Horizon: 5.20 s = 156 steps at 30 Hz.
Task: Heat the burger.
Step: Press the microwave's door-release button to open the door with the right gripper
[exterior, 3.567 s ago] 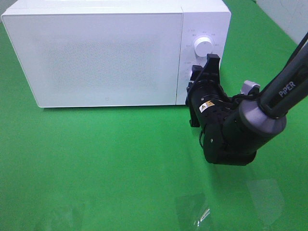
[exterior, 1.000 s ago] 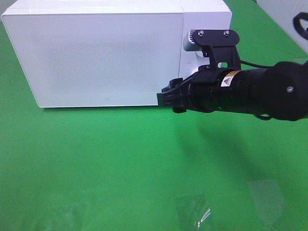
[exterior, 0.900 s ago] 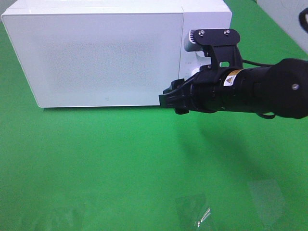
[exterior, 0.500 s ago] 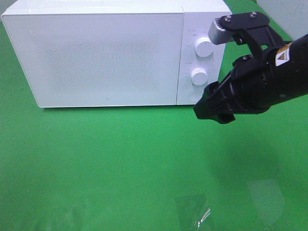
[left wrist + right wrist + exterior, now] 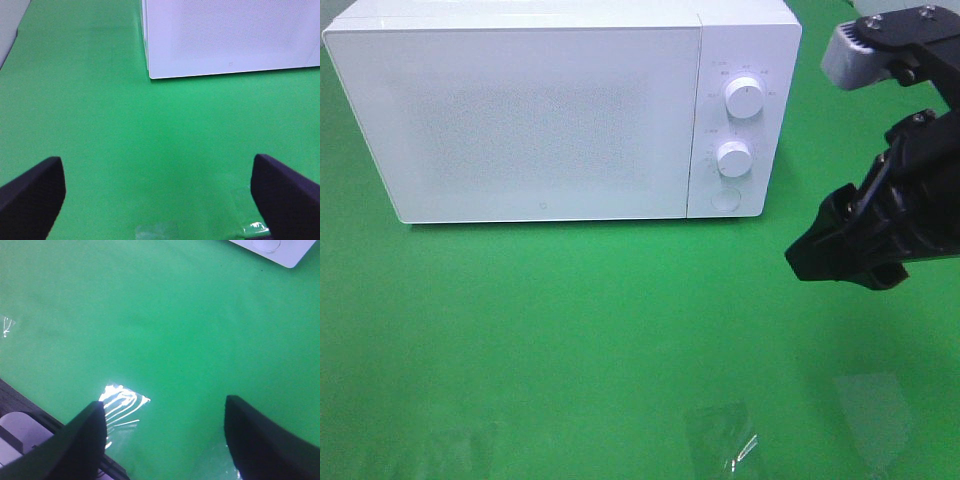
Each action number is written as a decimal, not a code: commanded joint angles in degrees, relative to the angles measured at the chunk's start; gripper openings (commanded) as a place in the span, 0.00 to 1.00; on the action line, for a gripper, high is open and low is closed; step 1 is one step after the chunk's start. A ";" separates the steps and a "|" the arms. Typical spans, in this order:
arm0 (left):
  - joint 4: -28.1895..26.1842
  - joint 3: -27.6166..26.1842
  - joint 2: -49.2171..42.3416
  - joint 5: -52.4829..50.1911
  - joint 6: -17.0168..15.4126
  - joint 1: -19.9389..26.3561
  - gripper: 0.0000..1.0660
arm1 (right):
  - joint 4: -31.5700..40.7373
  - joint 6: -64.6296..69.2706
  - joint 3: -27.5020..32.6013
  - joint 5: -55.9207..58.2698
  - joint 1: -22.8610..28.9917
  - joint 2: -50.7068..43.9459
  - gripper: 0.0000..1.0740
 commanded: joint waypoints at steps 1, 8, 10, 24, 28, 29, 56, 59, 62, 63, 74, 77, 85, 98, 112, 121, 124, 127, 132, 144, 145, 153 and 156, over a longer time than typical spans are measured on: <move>0.06 0.06 -0.97 -0.46 -0.29 0.17 0.87 | -2.29 0.80 -0.34 2.35 -0.11 -1.83 0.65; 0.06 0.06 -0.97 -0.46 -0.29 0.17 0.87 | -10.89 6.02 1.20 7.68 -0.11 -8.77 0.77; 0.06 0.06 -0.97 -0.46 -0.29 0.17 0.87 | -13.18 7.10 2.12 8.25 -0.11 -11.46 0.76; 0.06 0.06 -0.97 -0.46 -0.29 0.17 0.87 | -15.47 12.15 11.00 11.92 -6.53 -33.75 0.71; 0.06 0.06 -0.97 -0.46 -0.29 0.17 0.87 | -15.41 12.15 12.78 13.81 -12.49 -39.08 0.71; 0.06 0.06 -0.97 -0.46 -0.29 0.17 0.87 | -15.41 12.15 13.64 14.50 -14.84 -42.28 0.71; 0.06 0.06 -0.97 -0.46 -0.29 0.17 0.87 | -11.29 12.09 16.44 16.21 -25.44 -65.78 0.71; 0.06 0.06 -0.92 -0.46 -0.29 0.17 0.87 | -11.34 12.15 16.44 16.21 -25.44 -65.78 0.71; 0.06 0.06 -0.92 -0.46 -0.29 0.17 0.87 | -11.29 12.09 16.44 16.21 -25.44 -65.78 0.71; 0.06 0.06 -0.92 -0.46 -0.29 0.17 0.87 | -11.29 12.09 16.44 16.21 -25.44 -65.78 0.71; 0.06 0.06 -0.92 -0.46 -0.29 0.17 0.87 | -11.23 11.97 16.44 16.16 -25.27 -65.78 0.71; 0.06 0.06 -0.92 -0.46 -0.29 0.17 0.87 | -11.29 11.97 15.64 15.13 -25.27 -65.72 0.71; 0.06 0.06 -0.92 -0.46 -0.29 0.17 0.87 | -11.17 12.15 15.36 7.05 -25.27 -61.82 0.71; 0.06 0.06 -0.92 -0.46 -0.29 0.17 0.87 | -11.17 12.15 23.20 -15.41 -25.27 -51.80 0.70; 0.06 0.06 -0.92 -0.46 -0.29 0.17 0.87 | -11.17 12.15 27.22 -42.34 -25.27 -30.19 0.70; 0.06 0.06 -0.92 -0.46 -0.29 0.17 0.87 | -10.08 12.20 27.22 -61.13 -25.27 -16.27 0.64; 0.06 0.06 -0.92 -0.46 -0.29 0.17 0.87 | -9.40 12.20 27.22 -65.09 -25.27 -13.64 0.61; 0.06 0.06 -0.92 -0.46 -0.29 0.17 0.87 | -9.40 12.20 27.39 -71.33 -25.27 -8.08 0.49; 0.06 0.06 -0.92 -0.46 -0.29 0.17 0.87 | -9.40 12.20 28.82 -81.53 -25.27 -1.32 0.26; 0.06 0.06 -0.92 -0.46 -0.29 0.17 0.87 | 3.84 10.03 31.23 -92.88 -18.91 9.68 0.02; 0.06 0.06 -0.92 -0.46 -0.29 0.17 0.87 | 7.33 9.97 31.23 -94.88 -16.04 12.09 0.02; 0.06 0.06 -0.92 -0.46 -0.29 0.17 0.87 | 13.69 15.99 31.23 -103.76 -6.59 19.71 0.02; 0.06 0.06 -0.92 -0.46 -0.29 0.17 0.87 | 14.38 28.65 31.23 -106.00 -3.27 23.15 0.02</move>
